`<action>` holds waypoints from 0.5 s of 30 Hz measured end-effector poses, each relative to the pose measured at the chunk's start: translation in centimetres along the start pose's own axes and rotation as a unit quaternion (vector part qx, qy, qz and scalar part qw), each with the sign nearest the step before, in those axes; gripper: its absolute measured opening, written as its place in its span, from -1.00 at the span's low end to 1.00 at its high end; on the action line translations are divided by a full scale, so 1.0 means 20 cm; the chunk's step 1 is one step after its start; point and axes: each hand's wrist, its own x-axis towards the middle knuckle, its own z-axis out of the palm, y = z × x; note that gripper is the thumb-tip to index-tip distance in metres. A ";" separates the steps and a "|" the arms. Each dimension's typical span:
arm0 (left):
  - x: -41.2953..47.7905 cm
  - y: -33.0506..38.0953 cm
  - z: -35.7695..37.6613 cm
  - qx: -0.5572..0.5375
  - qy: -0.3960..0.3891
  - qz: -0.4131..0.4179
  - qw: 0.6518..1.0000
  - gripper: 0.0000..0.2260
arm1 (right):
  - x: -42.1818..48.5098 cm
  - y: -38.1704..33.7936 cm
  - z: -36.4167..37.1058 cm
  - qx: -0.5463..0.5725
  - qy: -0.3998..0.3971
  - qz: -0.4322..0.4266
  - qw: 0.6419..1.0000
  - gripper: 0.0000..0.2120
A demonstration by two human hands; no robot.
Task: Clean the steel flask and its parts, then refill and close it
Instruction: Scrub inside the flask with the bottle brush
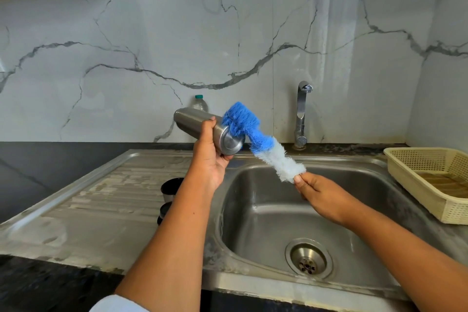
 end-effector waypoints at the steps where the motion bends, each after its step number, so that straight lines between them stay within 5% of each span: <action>1: -0.01 -0.02 0.01 0.016 -0.007 0.002 1.000 -0.58 | 0.00 -0.01 0.01 -0.004 -0.004 -0.001 1.000 -0.72; 3: -0.01 -0.04 0.03 0.028 -0.015 0.010 0.999 -0.50 | 0.01 0.00 0.03 -0.012 -0.008 -0.005 1.000 -0.73; 9: 0.01 -0.02 0.01 0.002 0.020 -0.012 1.000 -0.68 | 0.01 0.04 0.00 0.000 0.003 0.001 1.000 -0.80; 15: 0.00 -0.01 0.05 -0.053 0.020 -0.045 0.997 -0.60 | 0.01 0.04 0.00 -0.016 0.011 -0.002 1.000 -0.59</action>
